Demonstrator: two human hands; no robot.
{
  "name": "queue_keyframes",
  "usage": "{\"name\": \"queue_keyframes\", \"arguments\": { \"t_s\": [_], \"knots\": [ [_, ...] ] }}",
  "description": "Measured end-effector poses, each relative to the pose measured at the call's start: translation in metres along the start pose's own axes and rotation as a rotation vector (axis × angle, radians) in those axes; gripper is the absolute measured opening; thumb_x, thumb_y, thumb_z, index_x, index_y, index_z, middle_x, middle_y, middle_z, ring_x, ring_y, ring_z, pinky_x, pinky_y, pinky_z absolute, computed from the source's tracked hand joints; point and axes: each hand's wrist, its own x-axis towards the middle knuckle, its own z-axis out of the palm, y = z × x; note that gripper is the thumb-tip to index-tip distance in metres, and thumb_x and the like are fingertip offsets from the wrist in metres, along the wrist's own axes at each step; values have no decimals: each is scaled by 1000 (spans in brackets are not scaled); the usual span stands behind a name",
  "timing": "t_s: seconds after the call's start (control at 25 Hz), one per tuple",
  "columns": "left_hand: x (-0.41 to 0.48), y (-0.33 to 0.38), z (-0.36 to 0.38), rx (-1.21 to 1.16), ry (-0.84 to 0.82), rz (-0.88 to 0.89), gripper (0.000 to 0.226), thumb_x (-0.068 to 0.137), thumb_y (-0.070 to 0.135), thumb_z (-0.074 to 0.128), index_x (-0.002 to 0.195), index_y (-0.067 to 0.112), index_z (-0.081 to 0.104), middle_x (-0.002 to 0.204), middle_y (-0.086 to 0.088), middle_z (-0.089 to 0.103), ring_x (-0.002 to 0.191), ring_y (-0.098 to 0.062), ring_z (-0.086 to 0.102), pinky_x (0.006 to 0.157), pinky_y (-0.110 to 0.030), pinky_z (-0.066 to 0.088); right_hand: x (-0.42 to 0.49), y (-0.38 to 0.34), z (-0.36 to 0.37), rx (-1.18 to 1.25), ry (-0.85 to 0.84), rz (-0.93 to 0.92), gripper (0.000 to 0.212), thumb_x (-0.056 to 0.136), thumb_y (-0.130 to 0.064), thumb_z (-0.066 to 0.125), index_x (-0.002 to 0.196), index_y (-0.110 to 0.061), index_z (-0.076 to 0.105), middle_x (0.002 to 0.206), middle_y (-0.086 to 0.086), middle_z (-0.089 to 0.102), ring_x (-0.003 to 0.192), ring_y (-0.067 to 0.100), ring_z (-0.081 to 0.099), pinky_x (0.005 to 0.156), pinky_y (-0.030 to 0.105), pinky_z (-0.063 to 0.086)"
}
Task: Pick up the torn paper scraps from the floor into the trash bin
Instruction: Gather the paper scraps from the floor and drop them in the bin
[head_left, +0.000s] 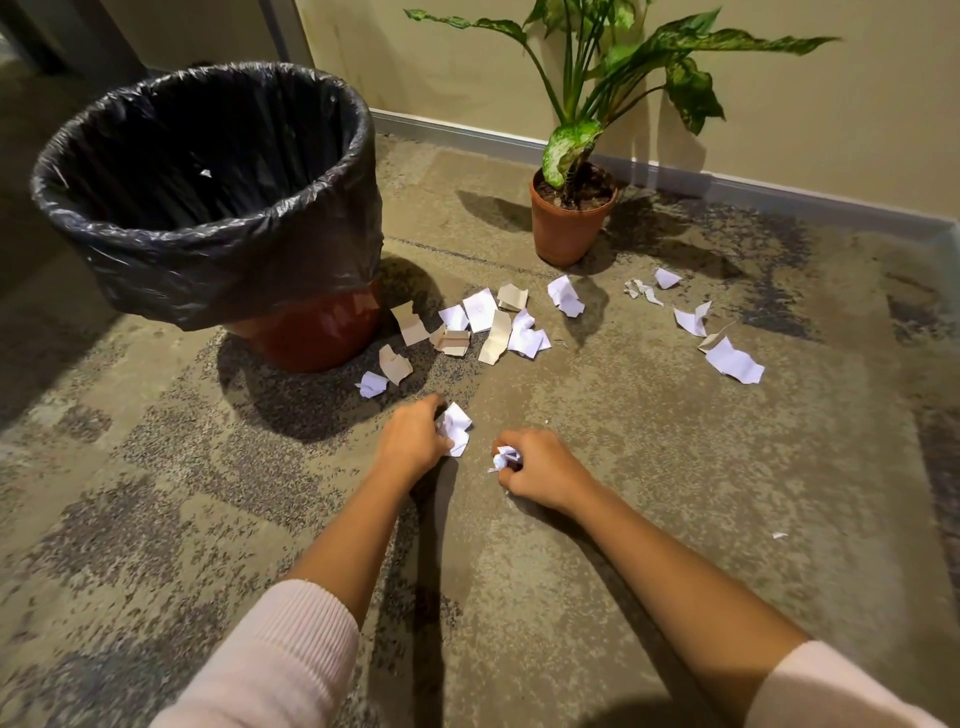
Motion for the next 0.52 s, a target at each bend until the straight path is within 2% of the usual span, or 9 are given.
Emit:
{"name": "queue_keyframes", "arguments": {
  "t_s": [0.12, 0.2, 0.24, 0.32, 0.36, 0.44, 0.52],
  "knots": [
    [0, 5, 2, 72, 53, -3, 23, 85, 12, 57, 106, 18, 62, 99, -11, 69, 90, -32, 63, 66, -36, 50, 2, -4, 6, -166, -26, -64, 17, 75, -23, 62, 91, -20, 59, 91, 4, 60, 85, 29, 58, 70, 33, 49],
    [0, 7, 1, 112, 48, -7, 18, 85, 12, 56, 100, 18, 63, 96, -10, 68, 87, -31, 63, 62, -33, 47, 5, -11, 6, -240, -46, -60, 16, 75, -27, 62, 89, -22, 56, 97, 8, 61, 88, 31, 58, 70, 33, 45],
    [0, 9, 0, 124, 37, -11, 17, 85, 11, 56, 99, 16, 64, 94, -10, 67, 87, -31, 63, 62, -33, 46, 7, -14, 4, -255, -66, -41, 13, 75, -28, 63, 82, -23, 53, 95, 9, 61, 87, 32, 58, 69, 32, 44],
    [1, 12, -1, 144, 21, -11, 14, 83, 8, 56, 94, 14, 63, 91, -12, 67, 84, -33, 62, 60, -33, 43, 12, -18, 1, -261, -123, 13, 25, 75, -27, 65, 66, -21, 42, 85, 8, 55, 79, 30, 54, 66, 29, 40],
    [1, 12, -2, 145, 19, -12, 13, 82, 7, 57, 92, 13, 62, 90, -12, 66, 83, -33, 62, 59, -33, 42, 12, -20, 0, -258, -139, 33, 26, 75, -26, 66, 64, -21, 43, 82, 7, 53, 77, 29, 53, 65, 29, 39],
    [-2, 12, -1, 115, 30, -22, 15, 79, 4, 60, 90, 14, 62, 87, -10, 66, 82, -31, 62, 59, -31, 42, 13, -25, 1, -270, -144, 52, 14, 77, -25, 67, 75, -18, 56, 85, 9, 57, 78, 29, 55, 65, 28, 40],
    [-8, 9, -1, 51, 40, -40, 16, 76, 4, 64, 87, 15, 63, 85, -7, 67, 81, -29, 63, 60, -31, 42, 13, -28, 5, -253, -136, 75, 19, 77, -26, 69, 87, -10, 63, 93, 13, 62, 82, 31, 59, 66, 29, 43]
  ]
}}
